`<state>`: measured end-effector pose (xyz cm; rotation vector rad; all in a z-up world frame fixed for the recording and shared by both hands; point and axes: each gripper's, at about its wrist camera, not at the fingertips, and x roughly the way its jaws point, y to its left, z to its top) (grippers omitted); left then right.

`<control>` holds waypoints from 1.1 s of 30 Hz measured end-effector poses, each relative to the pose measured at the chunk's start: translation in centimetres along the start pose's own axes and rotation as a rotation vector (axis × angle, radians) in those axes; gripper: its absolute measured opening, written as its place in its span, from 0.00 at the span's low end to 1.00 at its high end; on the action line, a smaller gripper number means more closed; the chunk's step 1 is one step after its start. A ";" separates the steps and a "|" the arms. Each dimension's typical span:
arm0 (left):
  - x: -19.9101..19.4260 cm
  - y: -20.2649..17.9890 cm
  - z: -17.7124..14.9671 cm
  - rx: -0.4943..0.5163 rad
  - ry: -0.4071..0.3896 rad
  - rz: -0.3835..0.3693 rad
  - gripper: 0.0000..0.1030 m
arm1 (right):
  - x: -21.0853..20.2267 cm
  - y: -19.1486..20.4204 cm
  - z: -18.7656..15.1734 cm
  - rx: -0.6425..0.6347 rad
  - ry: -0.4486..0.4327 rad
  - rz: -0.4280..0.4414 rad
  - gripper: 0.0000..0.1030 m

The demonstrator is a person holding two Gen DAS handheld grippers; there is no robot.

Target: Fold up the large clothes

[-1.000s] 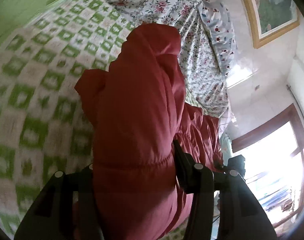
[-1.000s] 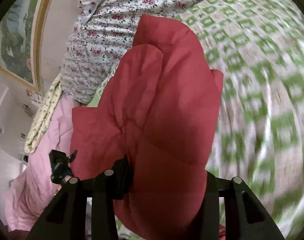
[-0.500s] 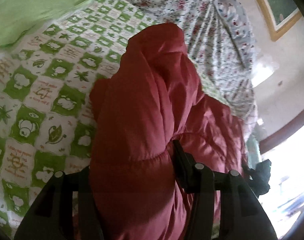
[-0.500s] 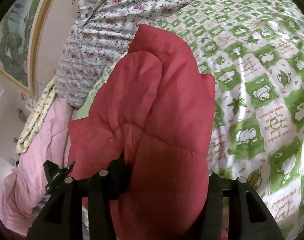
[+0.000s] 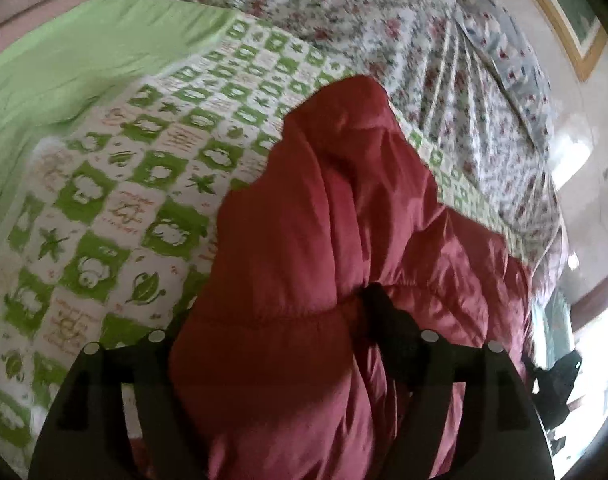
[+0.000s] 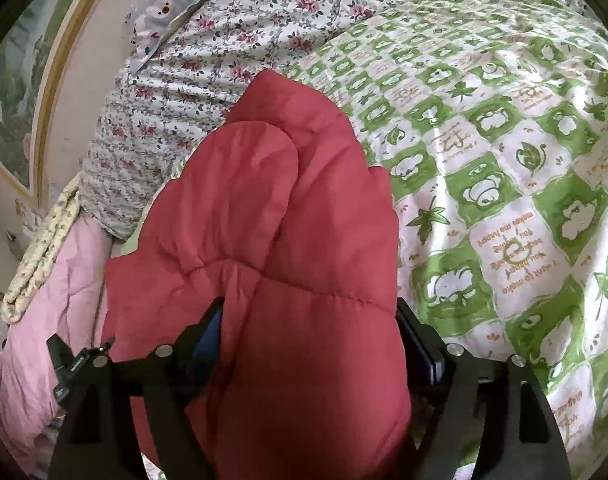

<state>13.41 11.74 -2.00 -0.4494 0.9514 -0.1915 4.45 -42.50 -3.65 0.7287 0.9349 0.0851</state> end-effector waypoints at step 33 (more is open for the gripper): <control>-6.3 -9.8 -5.9 0.360 -0.026 -0.024 0.74 | -5.5 11.7 -3.4 -0.356 -0.156 -0.193 0.87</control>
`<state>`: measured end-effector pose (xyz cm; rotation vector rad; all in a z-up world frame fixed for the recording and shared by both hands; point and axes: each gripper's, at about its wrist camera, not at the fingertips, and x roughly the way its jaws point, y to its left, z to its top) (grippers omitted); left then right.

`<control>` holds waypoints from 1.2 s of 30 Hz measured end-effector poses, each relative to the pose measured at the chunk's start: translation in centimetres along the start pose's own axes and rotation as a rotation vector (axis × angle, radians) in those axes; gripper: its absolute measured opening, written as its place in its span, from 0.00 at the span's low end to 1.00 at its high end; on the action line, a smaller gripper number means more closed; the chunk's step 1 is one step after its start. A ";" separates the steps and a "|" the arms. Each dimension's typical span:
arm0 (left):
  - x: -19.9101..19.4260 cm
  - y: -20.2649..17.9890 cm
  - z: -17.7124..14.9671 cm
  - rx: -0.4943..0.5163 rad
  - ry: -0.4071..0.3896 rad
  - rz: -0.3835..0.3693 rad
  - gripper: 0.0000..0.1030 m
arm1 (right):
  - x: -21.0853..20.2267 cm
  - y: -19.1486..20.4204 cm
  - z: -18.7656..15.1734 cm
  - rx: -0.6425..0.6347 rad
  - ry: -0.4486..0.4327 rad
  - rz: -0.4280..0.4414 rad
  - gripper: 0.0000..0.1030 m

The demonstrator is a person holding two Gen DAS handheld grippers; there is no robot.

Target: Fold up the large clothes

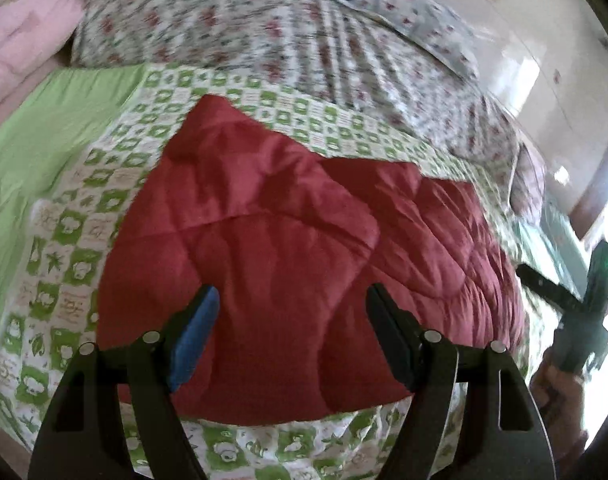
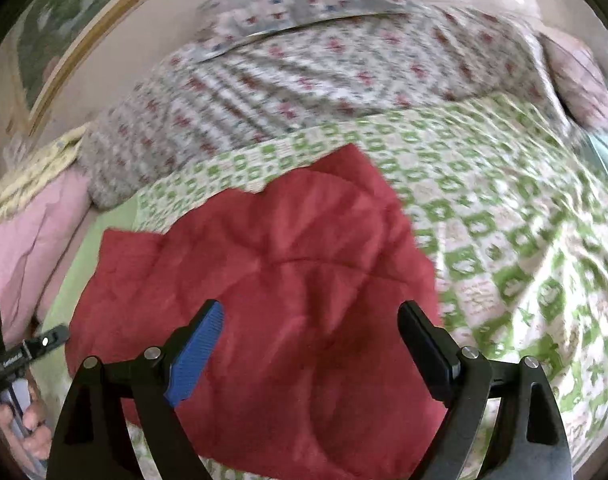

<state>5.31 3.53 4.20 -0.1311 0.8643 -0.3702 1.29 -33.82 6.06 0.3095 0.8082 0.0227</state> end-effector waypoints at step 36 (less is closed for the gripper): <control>13.1 3.0 5.4 -0.085 0.163 0.241 0.75 | 13.2 -1.7 4.6 0.034 0.227 -0.104 0.89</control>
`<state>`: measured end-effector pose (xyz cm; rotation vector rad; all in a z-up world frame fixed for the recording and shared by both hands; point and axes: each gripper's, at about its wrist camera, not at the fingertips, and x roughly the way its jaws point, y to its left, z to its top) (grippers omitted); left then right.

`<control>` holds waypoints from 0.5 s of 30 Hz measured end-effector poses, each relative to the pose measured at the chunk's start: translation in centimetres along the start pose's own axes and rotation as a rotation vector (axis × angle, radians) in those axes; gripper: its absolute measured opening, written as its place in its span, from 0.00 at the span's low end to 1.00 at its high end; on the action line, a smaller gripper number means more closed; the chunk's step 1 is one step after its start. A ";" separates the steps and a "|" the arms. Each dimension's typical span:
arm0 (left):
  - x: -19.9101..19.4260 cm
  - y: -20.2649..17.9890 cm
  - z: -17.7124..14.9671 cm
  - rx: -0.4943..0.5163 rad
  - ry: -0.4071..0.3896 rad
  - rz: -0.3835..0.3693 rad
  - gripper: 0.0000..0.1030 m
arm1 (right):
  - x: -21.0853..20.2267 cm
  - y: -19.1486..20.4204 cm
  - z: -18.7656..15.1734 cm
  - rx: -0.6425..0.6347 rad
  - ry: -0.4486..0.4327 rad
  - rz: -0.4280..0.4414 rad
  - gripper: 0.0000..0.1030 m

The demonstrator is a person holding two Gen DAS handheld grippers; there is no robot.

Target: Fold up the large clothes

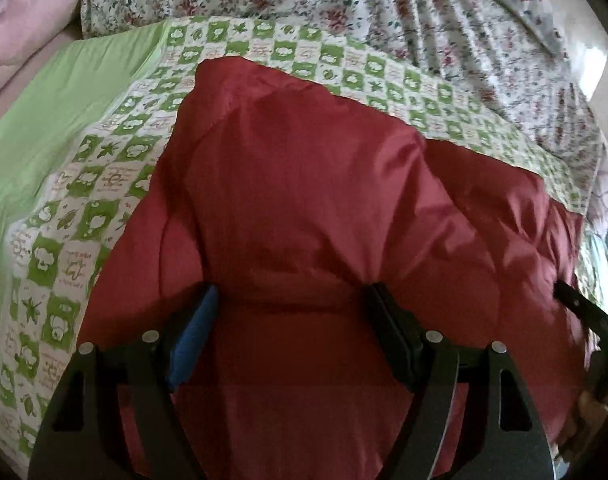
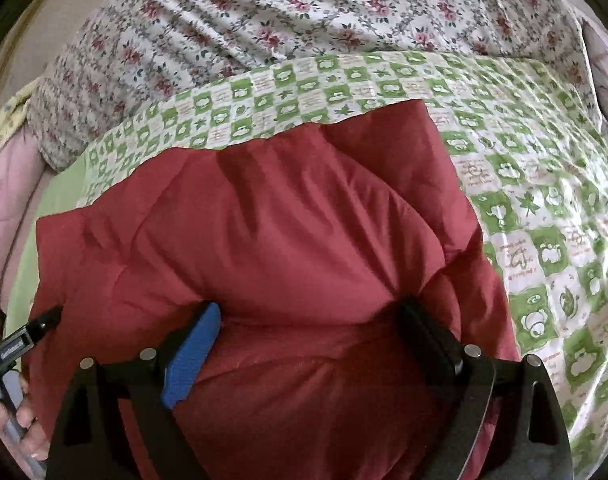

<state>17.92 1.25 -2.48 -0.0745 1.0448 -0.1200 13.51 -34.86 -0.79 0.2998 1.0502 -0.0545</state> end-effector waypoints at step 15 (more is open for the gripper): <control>-2.7 0.7 -0.9 -0.033 -0.043 -0.090 0.75 | 0.5 -1.1 -0.1 0.060 -0.026 0.018 0.89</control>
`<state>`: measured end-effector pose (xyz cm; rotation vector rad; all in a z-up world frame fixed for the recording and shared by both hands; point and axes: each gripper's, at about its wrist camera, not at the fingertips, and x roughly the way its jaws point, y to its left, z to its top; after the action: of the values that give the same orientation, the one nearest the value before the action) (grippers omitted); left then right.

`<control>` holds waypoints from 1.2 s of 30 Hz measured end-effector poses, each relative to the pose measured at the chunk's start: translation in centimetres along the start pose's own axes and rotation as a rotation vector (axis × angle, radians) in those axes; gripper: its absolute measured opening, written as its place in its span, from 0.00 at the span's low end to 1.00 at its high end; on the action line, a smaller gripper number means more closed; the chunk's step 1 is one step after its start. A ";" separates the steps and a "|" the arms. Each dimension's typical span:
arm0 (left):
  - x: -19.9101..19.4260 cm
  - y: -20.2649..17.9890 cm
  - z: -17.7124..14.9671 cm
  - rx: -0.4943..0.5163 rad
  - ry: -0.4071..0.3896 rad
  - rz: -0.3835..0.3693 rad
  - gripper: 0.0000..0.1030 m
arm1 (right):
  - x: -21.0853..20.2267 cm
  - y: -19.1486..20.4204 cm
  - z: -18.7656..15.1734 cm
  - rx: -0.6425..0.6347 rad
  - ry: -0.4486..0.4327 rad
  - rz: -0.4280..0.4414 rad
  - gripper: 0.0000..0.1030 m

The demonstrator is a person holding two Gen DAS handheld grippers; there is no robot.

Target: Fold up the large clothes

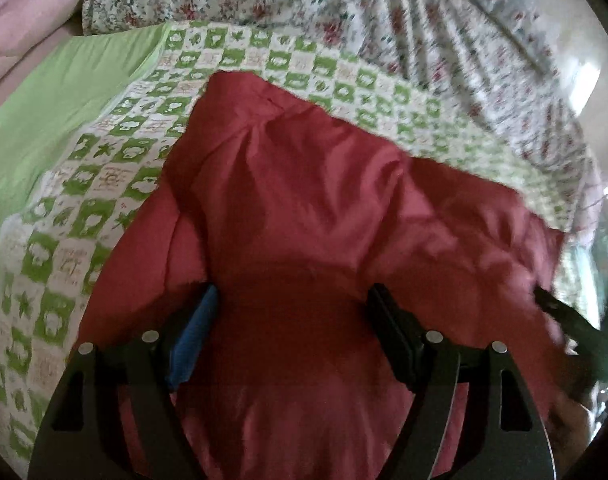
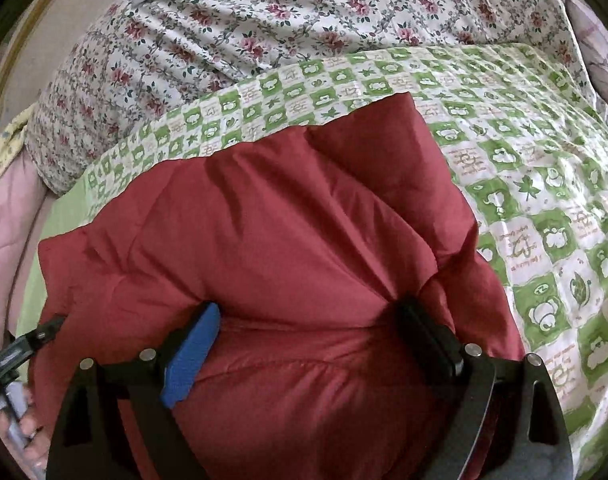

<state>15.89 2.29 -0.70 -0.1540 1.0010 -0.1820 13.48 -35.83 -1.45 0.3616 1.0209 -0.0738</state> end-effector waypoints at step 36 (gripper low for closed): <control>-5.3 -3.9 -8.7 0.187 0.020 -0.030 0.77 | -7.5 3.2 -10.7 -0.222 0.010 0.004 0.91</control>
<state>5.40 -0.70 -0.13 0.0033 0.9962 -0.3031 1.46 -30.13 0.65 0.1617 1.0267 0.0447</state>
